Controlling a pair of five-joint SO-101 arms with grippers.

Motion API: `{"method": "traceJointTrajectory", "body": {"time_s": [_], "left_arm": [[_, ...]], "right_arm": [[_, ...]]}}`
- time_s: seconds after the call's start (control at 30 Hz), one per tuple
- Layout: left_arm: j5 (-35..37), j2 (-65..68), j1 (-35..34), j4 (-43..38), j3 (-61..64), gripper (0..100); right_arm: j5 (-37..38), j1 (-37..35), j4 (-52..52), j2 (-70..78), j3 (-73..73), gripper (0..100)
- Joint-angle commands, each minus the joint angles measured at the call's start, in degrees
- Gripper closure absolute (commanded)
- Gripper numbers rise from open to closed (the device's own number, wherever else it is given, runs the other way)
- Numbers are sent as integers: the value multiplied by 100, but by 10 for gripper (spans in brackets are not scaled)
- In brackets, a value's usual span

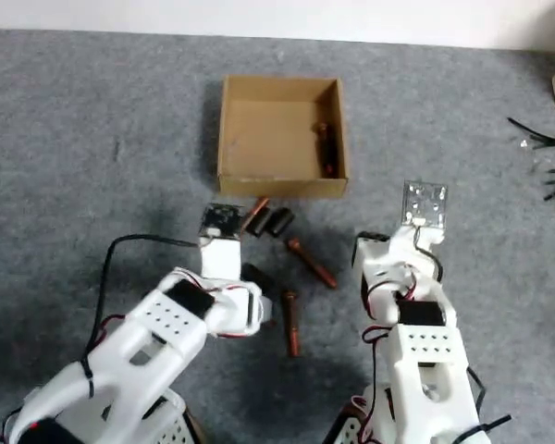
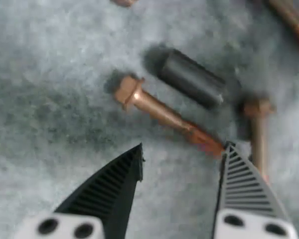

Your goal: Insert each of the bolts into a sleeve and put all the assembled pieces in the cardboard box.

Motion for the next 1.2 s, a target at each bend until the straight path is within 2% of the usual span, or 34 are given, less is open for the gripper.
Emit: {"method": "traceJointTrajectory", "body": {"time_s": [0.0,0.23,0.53,0.83,1.17], "left_arm": [[501,207,-479,-510,-110,758],[888,1323,-664,-607,-681,758],[905,2229,-646,-589,-1059,758],[905,2220,-646,1011,-1640,758],[914,2273,-681,1073,-1622,758]], "right_arm": [[-62,-66,-145,-136,-40,994],[-62,-66,-145,-136,-40,994],[-62,-57,-145,-136,-40,994],[-44,-48,-154,-136,-48,994],[-53,-57,-154,-136,-48,994]]}}
